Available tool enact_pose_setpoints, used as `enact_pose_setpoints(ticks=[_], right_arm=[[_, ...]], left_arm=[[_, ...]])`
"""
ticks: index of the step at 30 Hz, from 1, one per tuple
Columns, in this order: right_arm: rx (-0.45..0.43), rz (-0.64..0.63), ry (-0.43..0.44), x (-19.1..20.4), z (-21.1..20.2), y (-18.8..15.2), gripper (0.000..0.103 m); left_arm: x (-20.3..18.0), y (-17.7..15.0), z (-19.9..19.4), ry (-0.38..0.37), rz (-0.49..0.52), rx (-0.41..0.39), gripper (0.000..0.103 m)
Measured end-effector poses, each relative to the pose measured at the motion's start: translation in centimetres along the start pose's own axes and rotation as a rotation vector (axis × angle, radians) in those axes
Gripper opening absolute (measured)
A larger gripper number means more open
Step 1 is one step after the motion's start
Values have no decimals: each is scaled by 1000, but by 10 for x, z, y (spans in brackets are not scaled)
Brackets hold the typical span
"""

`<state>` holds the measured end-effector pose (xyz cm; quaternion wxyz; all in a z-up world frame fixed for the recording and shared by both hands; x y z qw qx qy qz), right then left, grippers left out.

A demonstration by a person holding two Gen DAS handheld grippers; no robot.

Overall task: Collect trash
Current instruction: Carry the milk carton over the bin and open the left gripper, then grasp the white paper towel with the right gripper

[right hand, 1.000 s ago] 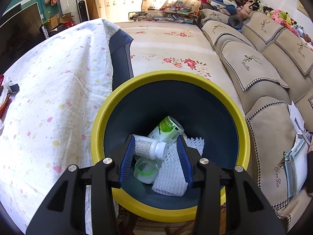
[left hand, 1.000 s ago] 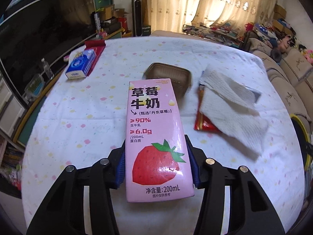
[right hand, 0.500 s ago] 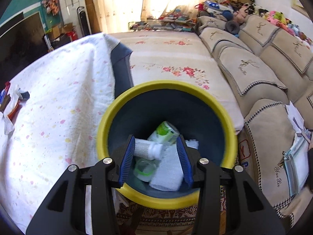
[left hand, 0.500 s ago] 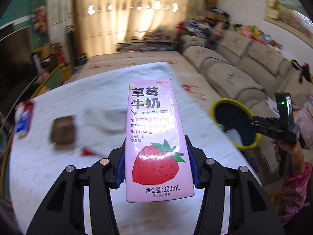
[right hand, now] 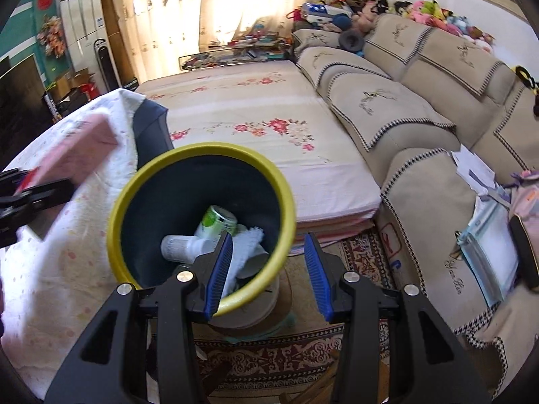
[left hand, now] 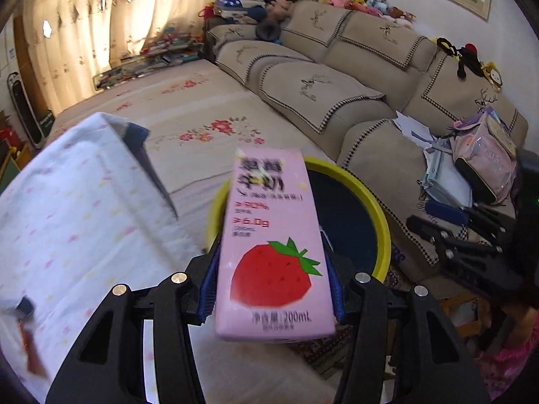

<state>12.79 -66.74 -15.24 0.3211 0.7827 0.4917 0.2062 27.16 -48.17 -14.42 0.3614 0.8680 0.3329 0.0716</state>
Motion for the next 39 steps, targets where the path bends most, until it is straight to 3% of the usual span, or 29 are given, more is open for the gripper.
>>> enact_pose_setpoints(ticks=[2,7,10,16,20,28,33,39], right_arm=[[5,8,-2,-4,1,-2,45],[14,7,11,-1,1,-8,45],[16,-8,30,10,2,-8,45],[2,-54,103,48,1,-2,46],[-5,-119,173,92,0,5,46],[-30,-299,343,208,-16,16,46],[-43,-412,463,288,-28,19,46],[-36,-528,599,373,-39,18,46]], left_arm=[[1,5,18,-4,-7,8,66],[12,12,26,-18,-50,-13,69],[22,4,-2,15,-52,-68,69],[57,-31,-90,86,-106,-185,82],[90,-66,-154,175,-163,-252,91],[163,-146,-255,463,-275,-298,92],[195,-192,-291,537,-333,-293,92],[217,-224,-313,590,-368,-289,92]])
Point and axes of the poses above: each gripper's, at about its wrist camera, not at the fingertips, and z roughly the way its jaws point, x to its left, y to its top, the point moved 3 cm from there along z, roughly the way its jaws point, and after that the axes turned 5 degrees about -x, right-handed, at the moved point
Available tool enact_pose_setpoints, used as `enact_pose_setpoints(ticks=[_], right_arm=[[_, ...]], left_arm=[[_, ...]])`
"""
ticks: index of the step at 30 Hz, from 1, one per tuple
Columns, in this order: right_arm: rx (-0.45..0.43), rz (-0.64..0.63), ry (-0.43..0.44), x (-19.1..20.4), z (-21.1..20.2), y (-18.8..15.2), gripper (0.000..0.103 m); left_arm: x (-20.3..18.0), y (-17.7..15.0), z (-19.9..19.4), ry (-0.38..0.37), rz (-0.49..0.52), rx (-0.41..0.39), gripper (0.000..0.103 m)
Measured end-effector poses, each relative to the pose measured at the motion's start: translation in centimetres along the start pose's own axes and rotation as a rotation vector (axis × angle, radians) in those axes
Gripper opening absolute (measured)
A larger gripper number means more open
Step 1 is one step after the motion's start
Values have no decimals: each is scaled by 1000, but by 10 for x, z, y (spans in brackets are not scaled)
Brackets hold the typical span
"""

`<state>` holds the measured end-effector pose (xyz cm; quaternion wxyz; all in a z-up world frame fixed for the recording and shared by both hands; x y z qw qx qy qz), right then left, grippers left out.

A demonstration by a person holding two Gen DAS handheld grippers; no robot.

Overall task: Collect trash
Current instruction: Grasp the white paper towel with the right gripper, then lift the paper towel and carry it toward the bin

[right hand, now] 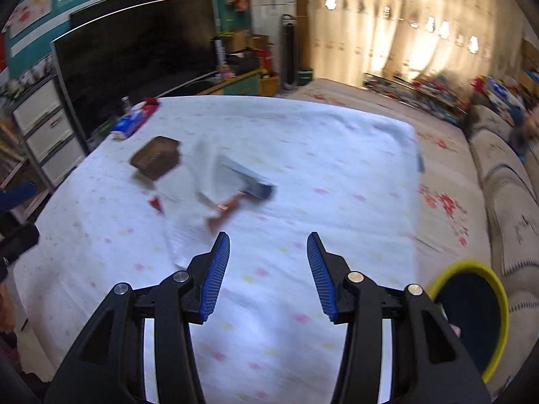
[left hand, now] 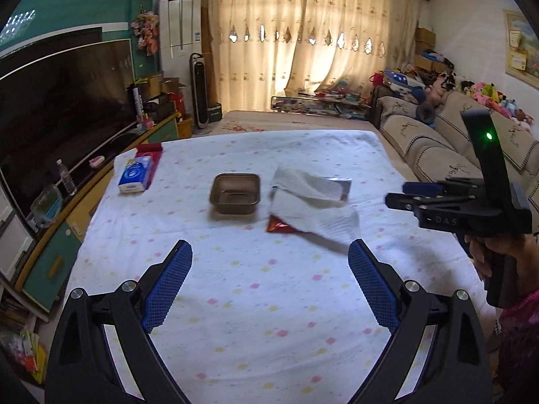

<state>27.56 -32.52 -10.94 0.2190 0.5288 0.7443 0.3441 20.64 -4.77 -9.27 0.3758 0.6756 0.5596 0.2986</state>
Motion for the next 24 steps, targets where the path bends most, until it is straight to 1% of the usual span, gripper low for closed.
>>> enact_pose_setpoints(ticks=[3,5,7,9,12,14,16,18,19,24], right_arm=[[14,-54,54,28,22,16,46],[39,-88,59,43,43,26,45],[63,-109,58,50,60,31,44],[100,-122,39,55,83,35,42],[145,-124,18,54,105,32,40],[169,-114,13,51,113,29,33],[162,-110,13,51,113,29,14],[139,-112,9,51,106,30,4],[129,-108,15,51,102,32,3],[57,-91,52,54,70,45,2]], left_arm=[[5,-3,1,13,-15,1,92],[4,-3,2,12,-29,4,92],[10,-6,2,15,-37,6,92],[14,-8,1,16,-43,10,92],[20,-10,2,19,-55,15,92],[24,-11,3,18,-64,20,92],[26,-12,5,20,-70,23,92],[29,-13,7,18,-77,29,92],[28,-13,9,17,-79,31,92],[25,-15,11,3,-80,33,92]])
Point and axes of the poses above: each gripper's, at about its wrist camera, not at the fingertips, and z roughly the way its jaws point, x to its left, y to its top, the point moved 3 cm from there along z, roughly the way its jaws point, and after that the axes turned 5 degrees about -x, right-handed, at the moved point
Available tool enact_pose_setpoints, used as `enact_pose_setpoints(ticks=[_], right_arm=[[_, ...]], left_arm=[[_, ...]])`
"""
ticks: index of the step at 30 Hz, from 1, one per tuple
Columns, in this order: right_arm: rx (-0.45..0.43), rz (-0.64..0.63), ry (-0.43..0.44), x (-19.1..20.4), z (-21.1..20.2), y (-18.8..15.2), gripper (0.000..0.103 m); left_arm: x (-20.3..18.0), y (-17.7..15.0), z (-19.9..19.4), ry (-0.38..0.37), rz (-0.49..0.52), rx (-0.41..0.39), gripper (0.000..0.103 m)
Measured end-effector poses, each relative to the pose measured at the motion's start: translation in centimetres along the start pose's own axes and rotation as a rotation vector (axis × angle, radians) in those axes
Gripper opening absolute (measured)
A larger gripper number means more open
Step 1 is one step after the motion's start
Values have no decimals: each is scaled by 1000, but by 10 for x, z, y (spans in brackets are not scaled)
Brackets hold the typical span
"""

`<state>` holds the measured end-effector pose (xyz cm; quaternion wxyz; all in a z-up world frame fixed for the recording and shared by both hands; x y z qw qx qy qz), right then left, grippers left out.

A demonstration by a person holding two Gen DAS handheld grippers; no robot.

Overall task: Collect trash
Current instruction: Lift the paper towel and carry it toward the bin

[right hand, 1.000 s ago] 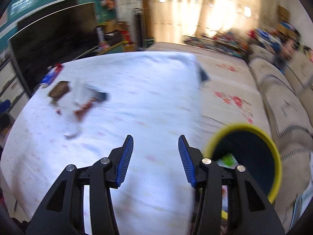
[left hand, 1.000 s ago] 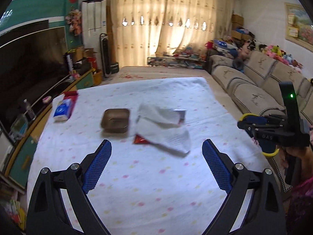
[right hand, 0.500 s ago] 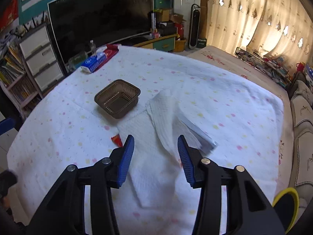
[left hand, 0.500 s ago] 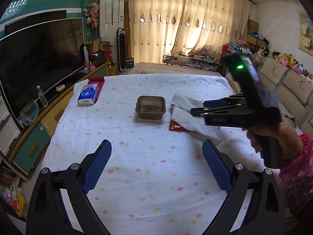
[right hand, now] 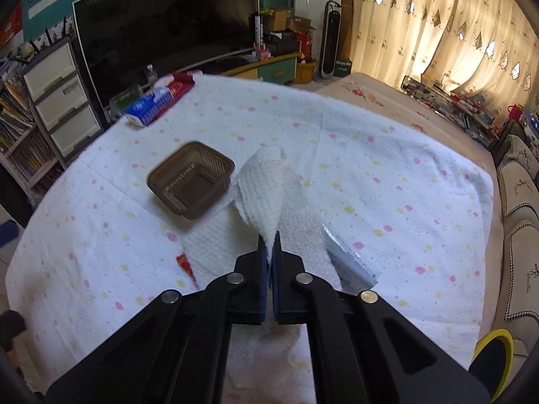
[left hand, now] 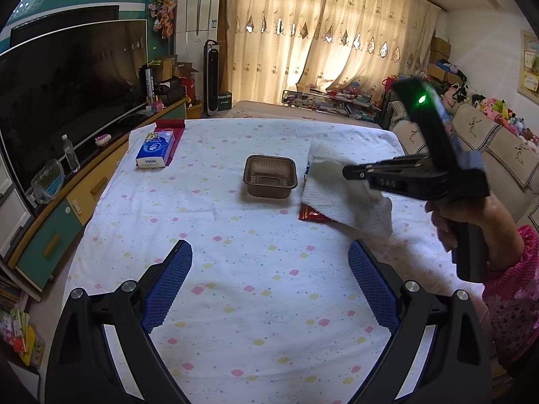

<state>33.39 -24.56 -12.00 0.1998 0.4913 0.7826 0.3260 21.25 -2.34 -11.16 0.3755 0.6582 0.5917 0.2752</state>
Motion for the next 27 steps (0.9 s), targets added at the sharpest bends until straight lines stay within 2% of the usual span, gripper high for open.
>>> enact_pose_setpoints(ticks=[6,15,27], right_arm=[[-108,33,59,-1,-53,17,2],[-237,55,83,-5,-122,33,2],[-336,74,31,-21,-177,39,2]], left_arm=[[-6,-2,-1,-6,7,6,92],[-23,-1,-4,-24,47,2,92],[-53,2,-6,-83,130,-14,92]])
Point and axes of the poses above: each gripper's, at about its wrist camera, not at the fingertips, and z roughly the way its jaws point, x to its left, y to its top, the point moved 3 cm from there along z, roughly the way its jaws point, and after that the axes turned 5 degrees about -x, right-handed, at the moved point
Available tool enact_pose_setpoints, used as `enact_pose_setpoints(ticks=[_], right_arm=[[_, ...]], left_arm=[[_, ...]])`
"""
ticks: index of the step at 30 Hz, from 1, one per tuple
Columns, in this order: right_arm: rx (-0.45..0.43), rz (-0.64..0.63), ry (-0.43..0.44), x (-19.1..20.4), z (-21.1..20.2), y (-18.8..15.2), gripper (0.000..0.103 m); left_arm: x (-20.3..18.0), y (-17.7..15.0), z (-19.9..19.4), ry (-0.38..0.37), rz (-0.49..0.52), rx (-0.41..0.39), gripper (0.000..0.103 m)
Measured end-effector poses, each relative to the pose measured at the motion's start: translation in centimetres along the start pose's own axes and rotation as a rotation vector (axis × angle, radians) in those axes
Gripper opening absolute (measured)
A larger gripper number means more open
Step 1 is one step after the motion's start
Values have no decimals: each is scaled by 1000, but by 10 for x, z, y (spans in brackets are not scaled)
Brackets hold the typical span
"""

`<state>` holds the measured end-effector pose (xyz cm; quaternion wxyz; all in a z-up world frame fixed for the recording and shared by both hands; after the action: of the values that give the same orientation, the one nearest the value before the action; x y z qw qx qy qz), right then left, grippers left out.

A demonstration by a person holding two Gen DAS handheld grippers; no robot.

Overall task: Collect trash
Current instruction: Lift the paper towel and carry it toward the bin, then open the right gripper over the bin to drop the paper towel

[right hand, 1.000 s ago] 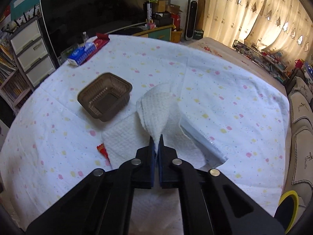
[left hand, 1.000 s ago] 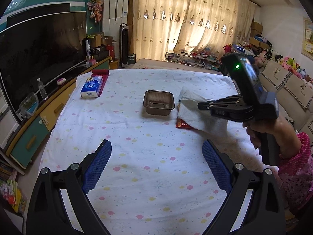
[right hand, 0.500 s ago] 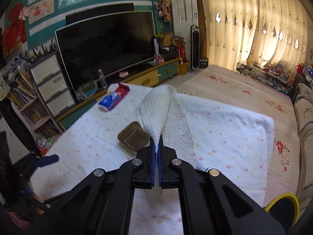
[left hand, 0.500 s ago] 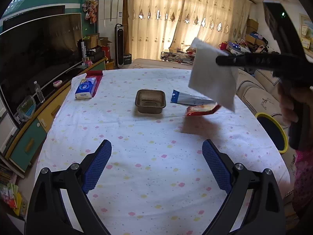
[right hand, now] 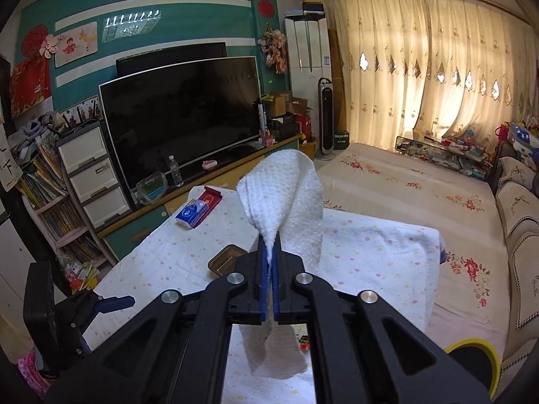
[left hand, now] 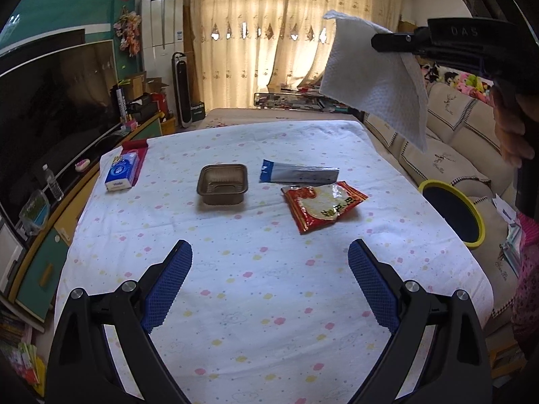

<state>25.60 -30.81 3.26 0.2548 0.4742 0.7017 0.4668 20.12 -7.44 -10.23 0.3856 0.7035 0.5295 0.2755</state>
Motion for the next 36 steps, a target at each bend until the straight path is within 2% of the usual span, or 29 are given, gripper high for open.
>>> enact_pose_setpoints(ticks=[6,10,16,22,27,29,31,36], right_arm=[[8,29,-78,-33,-11,-9,2],[26,76,-141,-69,-21,-26,2],[81,166,-269,-130,-39,-68,2],[153,262,-421,-191,-52,-115,3],[213,329,-515,-228,-53,-147,4],[242,353,-543,-243,-51,-163,13],[249,379,-556,-252,-54,-174,48],[255,376,-559,-259,-53,-185,50]], left_arm=[[-11,4,15,-44,10,28,92],[-21,8,28,-68,23,50,92],[-37,15,59,-96,42,85,92],[-50,20,105,-101,54,150,92],[-55,22,140,-99,44,201,92],[-54,21,152,-96,31,226,92],[-53,20,163,-98,15,251,92],[-51,18,182,-87,4,289,92]])
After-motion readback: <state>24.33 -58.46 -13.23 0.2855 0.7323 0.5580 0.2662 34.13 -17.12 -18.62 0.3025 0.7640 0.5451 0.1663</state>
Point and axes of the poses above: each gripper's, at about its wrist camera, not at the fingertips, and z roughly the way its jaws point, x to its left, y to its top, the point moved 3 cm from there along z, roughly the way its jaws point, and after that the axes turned 5 degrees about -x, right-handed, at the moved point
